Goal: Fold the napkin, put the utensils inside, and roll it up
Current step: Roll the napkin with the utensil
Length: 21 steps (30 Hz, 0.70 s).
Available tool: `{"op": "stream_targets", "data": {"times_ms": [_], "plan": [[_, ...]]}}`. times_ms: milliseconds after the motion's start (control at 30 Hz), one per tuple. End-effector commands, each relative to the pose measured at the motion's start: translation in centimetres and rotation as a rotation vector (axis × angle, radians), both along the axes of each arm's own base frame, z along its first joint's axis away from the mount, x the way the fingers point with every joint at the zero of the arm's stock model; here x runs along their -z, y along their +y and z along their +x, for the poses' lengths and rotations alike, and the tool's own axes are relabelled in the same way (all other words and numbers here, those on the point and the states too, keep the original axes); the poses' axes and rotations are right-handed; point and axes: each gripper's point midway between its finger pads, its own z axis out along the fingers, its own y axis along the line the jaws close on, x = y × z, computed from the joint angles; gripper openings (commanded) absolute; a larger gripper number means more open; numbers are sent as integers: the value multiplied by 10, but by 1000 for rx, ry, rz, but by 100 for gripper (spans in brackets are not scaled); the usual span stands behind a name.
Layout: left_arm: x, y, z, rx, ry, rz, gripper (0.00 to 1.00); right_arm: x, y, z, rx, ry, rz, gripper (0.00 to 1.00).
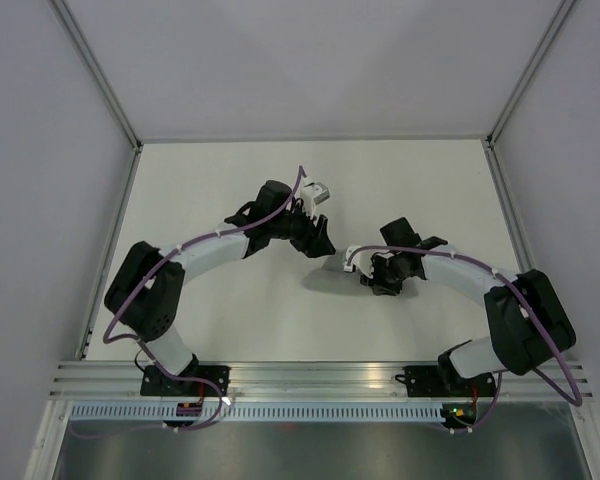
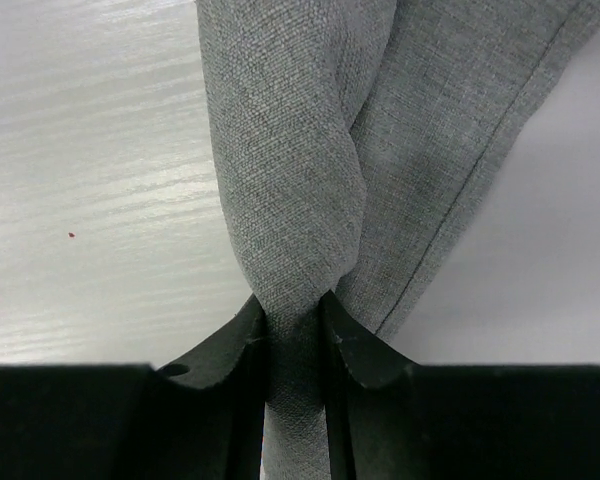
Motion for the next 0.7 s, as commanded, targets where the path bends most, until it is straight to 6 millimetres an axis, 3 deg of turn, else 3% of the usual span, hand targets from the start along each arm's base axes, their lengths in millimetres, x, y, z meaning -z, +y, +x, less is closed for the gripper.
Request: {"op": "stream_targets", "data": {"times_ms": [0,33,300,433,667], "plan": [[-33,8,15,-129,-156,-72,66,-1,-5,-3,-15,125,8,21],[-44,11,13,-141,-190,-89,66,0,-6,-3,-14,180,-4,20],[-37,30,-6,-234,-381,-41,67,7,-14,8,-6,426,12,20],[-28,10,-31,-167,-513,55,68,16,-16,13,7,523,6,20],[-4,-24,-49,-61,-659,215,70,25,-19,20,36,588,6,20]]}}
